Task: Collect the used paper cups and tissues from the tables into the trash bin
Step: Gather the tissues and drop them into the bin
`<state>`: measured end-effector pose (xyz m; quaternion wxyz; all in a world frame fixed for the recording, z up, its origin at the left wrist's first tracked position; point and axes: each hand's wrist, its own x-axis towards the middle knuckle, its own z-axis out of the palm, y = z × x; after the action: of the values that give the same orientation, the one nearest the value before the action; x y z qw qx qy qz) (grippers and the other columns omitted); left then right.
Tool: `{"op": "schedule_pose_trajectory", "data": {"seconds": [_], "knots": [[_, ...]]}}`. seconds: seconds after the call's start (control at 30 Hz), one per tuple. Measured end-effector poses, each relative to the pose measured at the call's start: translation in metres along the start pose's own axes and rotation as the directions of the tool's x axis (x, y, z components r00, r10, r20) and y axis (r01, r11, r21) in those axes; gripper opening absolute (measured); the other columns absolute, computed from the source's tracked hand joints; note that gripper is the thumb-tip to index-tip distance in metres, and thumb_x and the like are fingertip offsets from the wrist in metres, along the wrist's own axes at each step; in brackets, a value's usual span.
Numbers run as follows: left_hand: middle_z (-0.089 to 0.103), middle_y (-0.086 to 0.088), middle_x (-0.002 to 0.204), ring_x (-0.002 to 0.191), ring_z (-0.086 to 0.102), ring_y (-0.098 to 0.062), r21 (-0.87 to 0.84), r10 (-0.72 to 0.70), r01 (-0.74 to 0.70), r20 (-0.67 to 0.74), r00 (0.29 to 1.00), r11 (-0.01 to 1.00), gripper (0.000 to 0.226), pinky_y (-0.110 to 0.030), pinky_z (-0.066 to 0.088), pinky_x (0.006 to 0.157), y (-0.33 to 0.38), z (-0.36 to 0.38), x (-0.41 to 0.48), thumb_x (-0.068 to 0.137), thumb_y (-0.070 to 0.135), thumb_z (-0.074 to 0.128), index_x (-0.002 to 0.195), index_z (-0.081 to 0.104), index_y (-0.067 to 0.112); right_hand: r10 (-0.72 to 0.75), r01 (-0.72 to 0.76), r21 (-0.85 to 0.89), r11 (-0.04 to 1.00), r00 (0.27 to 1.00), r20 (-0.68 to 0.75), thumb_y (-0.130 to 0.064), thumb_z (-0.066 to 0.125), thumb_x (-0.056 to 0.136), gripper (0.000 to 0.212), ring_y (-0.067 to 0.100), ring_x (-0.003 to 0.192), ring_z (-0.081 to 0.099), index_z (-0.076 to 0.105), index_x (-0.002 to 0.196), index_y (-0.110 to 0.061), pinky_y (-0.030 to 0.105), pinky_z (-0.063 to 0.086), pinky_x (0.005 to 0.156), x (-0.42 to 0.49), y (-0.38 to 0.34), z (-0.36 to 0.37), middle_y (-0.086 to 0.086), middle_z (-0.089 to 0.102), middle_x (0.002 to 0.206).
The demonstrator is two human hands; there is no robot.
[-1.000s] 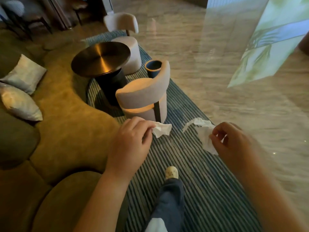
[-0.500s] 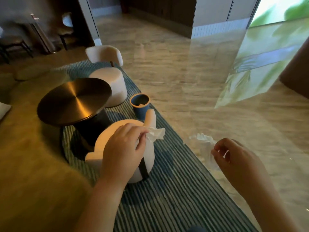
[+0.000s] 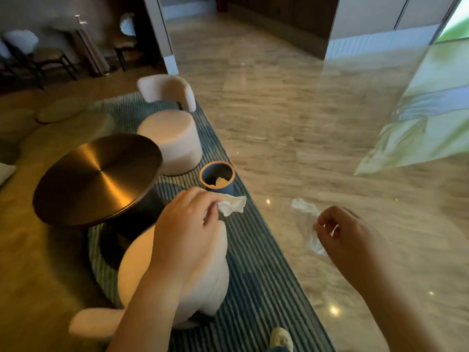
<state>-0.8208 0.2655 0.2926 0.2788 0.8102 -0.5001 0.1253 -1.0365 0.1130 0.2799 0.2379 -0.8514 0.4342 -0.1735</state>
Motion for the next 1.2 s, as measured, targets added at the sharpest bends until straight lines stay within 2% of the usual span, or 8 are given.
{"op": "schedule_pose_trajectory", "data": {"seconds": [0.2,0.37,0.43,0.53,0.7,0.9,1.07,1.2], "knots": [[0.061,0.008,0.091,0.085,0.052,-0.008,0.049,-0.095,0.094,0.025,0.995,0.994,0.011,-0.018,0.039,0.065,-0.015,0.051,0.076,0.086,0.016,0.058,0.094,0.066,0.019,-0.103,0.098,0.063,0.993,0.990,0.091,-0.020,0.063,0.085,0.013,0.001,0.065,0.051,0.055,0.080,-0.028,0.024,0.045,0.056,0.128,0.018,0.023,-0.015,0.052,0.076],[0.060,0.009,0.094,0.088,0.055,-0.007,0.101,-0.283,0.277,0.046,0.958,0.956,0.012,-0.025,0.050,0.069,-0.060,0.087,0.121,0.087,0.015,0.061,0.097,0.065,0.020,-0.239,0.238,0.037,0.971,0.936,0.260,-0.023,0.062,0.087,0.007,-0.004,0.066,0.050,0.057,0.085,-0.027,0.012,0.037,0.054,0.226,0.011,0.059,-0.016,0.053,0.079],[0.060,0.010,0.095,0.088,0.052,-0.004,0.121,-0.330,0.321,0.054,0.943,0.939,0.013,-0.018,0.045,0.068,-0.081,0.108,0.147,0.087,0.017,0.060,0.098,0.065,0.021,-0.279,0.283,0.026,0.959,0.918,0.283,-0.024,0.062,0.088,0.004,-0.004,0.065,0.049,0.058,0.086,-0.026,0.010,0.035,0.054,0.271,0.007,0.075,-0.016,0.052,0.079],[0.060,0.010,0.093,0.085,0.051,-0.004,0.103,-0.372,0.365,0.058,0.926,0.925,0.012,-0.011,0.034,0.064,-0.112,0.147,0.195,0.087,0.017,0.060,0.097,0.066,0.021,-0.276,0.288,0.006,0.957,0.910,0.308,-0.025,0.059,0.088,0.003,-0.004,0.065,0.049,0.057,0.086,-0.027,0.012,0.036,0.054,0.339,0.003,0.099,-0.016,0.052,0.079],[0.060,0.007,0.091,0.086,0.055,-0.014,0.066,-0.386,0.386,-0.002,0.922,0.920,0.010,-0.029,0.046,0.068,-0.162,0.199,0.302,0.089,0.018,0.059,0.097,0.065,0.020,-0.273,0.303,-0.029,0.952,0.891,0.364,-0.022,0.057,0.088,0.010,0.001,0.067,0.053,0.057,0.082,-0.030,0.023,0.046,0.061,0.460,-0.026,0.119,-0.014,0.056,0.079],[0.061,0.006,0.093,0.087,0.055,-0.013,0.081,-0.370,0.368,0.021,0.929,0.926,0.011,-0.023,0.036,0.068,-0.201,0.228,0.421,0.089,0.021,0.059,0.098,0.065,0.020,-0.394,0.409,0.005,0.912,0.876,0.279,-0.024,0.059,0.087,0.006,-0.003,0.066,0.049,0.057,0.083,-0.027,0.012,0.037,0.056,0.581,-0.067,0.131,-0.018,0.051,0.074],[0.059,0.008,0.090,0.081,0.052,-0.009,0.119,-0.425,0.418,0.035,0.905,0.900,0.012,-0.019,0.031,0.065,-0.242,0.256,0.460,0.088,0.020,0.060,0.097,0.066,0.020,-0.332,0.345,0.053,0.937,0.833,0.443,-0.025,0.062,0.087,0.012,-0.005,0.068,0.048,0.054,0.084,-0.033,0.008,0.033,0.059,0.650,-0.058,0.187,-0.017,0.053,0.080],[0.060,0.007,0.089,0.081,0.055,-0.011,0.156,-0.527,0.512,0.080,0.846,0.845,0.010,-0.020,0.036,0.065,-0.274,0.283,0.477,0.087,0.020,0.061,0.096,0.066,0.019,-0.329,0.360,0.057,0.931,0.765,0.553,-0.028,0.059,0.089,0.002,-0.002,0.069,0.046,0.058,0.091,-0.028,0.009,0.031,0.058,0.709,-0.062,0.238,-0.012,0.055,0.087]]}}
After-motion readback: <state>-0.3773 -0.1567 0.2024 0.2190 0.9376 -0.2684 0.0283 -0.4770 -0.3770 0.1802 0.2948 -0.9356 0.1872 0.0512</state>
